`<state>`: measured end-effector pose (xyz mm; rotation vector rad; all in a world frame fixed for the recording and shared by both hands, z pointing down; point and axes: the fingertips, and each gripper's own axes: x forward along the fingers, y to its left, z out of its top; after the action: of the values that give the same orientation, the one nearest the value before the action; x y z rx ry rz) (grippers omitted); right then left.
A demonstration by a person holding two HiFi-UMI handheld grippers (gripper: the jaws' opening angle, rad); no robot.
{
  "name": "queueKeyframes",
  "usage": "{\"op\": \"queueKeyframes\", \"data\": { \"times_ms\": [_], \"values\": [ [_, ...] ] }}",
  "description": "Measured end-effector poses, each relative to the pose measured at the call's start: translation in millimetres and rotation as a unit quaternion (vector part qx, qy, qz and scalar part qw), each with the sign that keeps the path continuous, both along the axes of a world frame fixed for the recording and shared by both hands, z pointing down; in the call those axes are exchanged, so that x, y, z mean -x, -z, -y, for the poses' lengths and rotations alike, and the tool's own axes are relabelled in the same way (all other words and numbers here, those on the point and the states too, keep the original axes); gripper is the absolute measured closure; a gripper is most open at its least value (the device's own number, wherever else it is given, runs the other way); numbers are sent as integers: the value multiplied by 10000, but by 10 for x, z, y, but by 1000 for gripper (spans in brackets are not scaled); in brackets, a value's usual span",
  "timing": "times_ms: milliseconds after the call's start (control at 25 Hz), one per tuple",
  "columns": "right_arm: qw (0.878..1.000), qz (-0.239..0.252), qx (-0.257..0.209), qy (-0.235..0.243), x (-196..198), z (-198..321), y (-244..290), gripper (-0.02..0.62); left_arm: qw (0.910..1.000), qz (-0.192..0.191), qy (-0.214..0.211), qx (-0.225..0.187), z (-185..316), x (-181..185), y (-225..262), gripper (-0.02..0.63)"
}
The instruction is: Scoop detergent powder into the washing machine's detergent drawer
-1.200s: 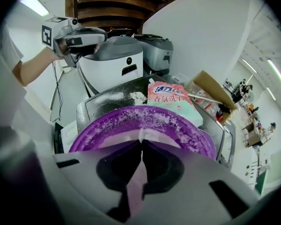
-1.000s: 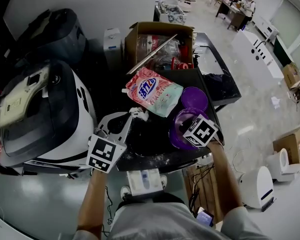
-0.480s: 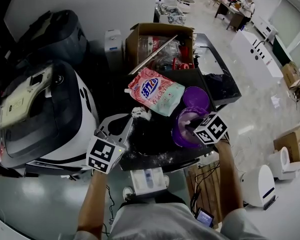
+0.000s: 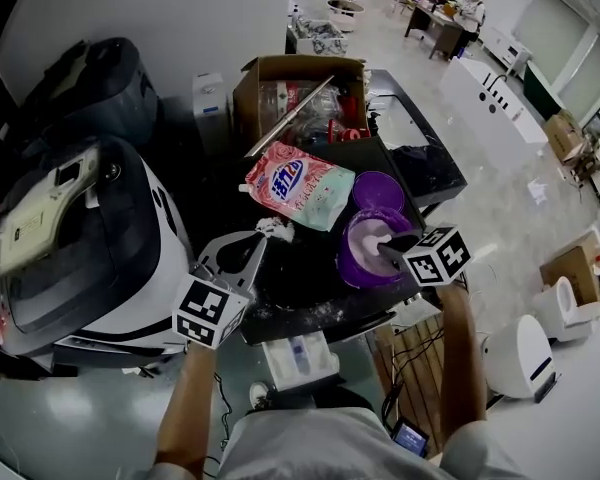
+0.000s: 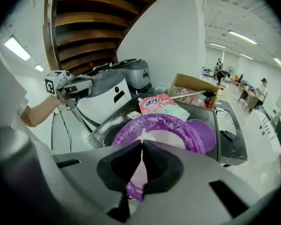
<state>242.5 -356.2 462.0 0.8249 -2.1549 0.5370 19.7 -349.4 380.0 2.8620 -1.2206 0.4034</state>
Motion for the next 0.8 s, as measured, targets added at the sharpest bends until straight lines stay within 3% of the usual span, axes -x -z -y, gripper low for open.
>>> {"op": "queueKeyframes", "data": {
  "times_ms": [240, 480, 800],
  "values": [
    [9938, 518, -550, -812, -168, -134, 342, 591, 9992, -86, -384, -54, -146, -183, 40, 595],
    [9762, 1028, -1131, -1539, -341, -409, 671, 591, 9974, -162, -700, -96, -380, -289, 83, 595],
    [9283, 2104, -1669, -2572, -520, -1074, 919, 591, 9947, -457, -919, -14, -793, -296, 23, 595]
  ]
}}
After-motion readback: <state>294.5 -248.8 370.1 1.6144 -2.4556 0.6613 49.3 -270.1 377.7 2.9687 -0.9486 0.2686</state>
